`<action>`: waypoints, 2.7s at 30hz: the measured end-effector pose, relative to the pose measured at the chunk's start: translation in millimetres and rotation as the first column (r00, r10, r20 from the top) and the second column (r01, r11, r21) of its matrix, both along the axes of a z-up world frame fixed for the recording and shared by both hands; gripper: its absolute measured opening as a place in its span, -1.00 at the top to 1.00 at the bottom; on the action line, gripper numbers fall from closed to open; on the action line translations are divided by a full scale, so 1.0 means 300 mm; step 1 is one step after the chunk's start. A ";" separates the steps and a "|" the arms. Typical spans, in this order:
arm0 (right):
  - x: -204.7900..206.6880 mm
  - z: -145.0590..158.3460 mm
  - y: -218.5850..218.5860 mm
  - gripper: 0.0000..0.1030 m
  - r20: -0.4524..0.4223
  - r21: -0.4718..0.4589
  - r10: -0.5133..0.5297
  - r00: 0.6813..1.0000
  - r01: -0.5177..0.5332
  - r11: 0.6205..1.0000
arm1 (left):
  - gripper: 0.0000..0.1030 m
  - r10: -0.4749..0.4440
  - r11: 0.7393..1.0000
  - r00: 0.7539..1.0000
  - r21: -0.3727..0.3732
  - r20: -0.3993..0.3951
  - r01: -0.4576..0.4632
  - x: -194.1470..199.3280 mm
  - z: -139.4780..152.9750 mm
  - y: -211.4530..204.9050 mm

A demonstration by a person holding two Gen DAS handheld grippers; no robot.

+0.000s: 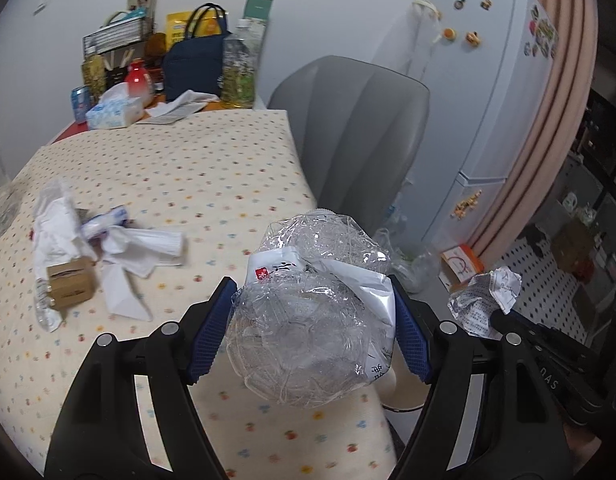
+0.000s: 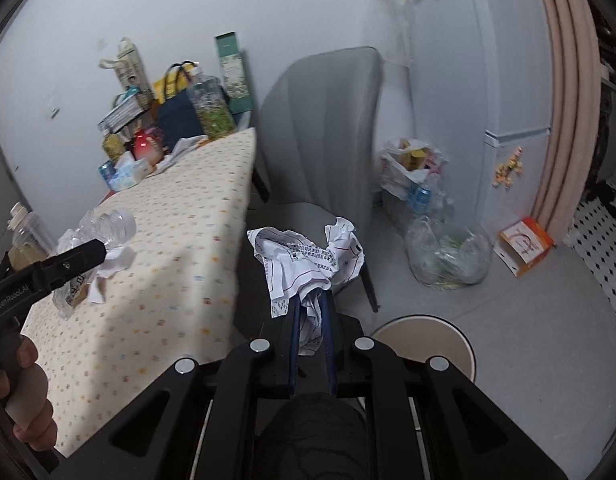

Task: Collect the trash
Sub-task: 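Carry both items to the beige bin and release them from both grippers, then move both tools back over the table toward the remaining trash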

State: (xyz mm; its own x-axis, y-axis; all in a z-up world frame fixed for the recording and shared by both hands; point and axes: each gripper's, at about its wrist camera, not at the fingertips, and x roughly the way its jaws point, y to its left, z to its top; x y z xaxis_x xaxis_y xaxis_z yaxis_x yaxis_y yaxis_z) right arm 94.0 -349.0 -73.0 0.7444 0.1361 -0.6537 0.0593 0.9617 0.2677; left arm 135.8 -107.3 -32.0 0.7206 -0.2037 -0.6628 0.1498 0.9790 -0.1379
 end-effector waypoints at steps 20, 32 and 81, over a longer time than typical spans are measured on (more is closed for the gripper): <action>-0.004 -0.242 -0.360 -0.34 -0.124 0.023 -0.208 0.970 0.213 0.977 | -0.44 -0.160 0.982 0.983 0.081 -0.092 0.168 0.121 -0.118 -0.369; -0.147 -0.220 -0.565 -0.56 -0.099 0.069 -0.325 0.940 0.333 0.941 | -0.44 -0.279 0.950 0.947 0.099 -0.158 0.296 0.141 -0.190 -0.599; -0.101 0.094 -0.110 -0.85 0.020 -0.038 -0.131 0.991 0.132 0.991 | -0.88 0.032 0.997 0.996 -0.066 0.081 -0.027 -0.074 0.061 0.022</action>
State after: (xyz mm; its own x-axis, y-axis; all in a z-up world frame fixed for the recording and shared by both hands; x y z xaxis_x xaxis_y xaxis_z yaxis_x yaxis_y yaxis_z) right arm 63.7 -381.9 -44.8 0.7655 0.0108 -0.6434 0.1814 0.9557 0.2318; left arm 113.6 -100.6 -13.6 0.7780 -0.2220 -0.5877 0.1344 0.9727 -0.1894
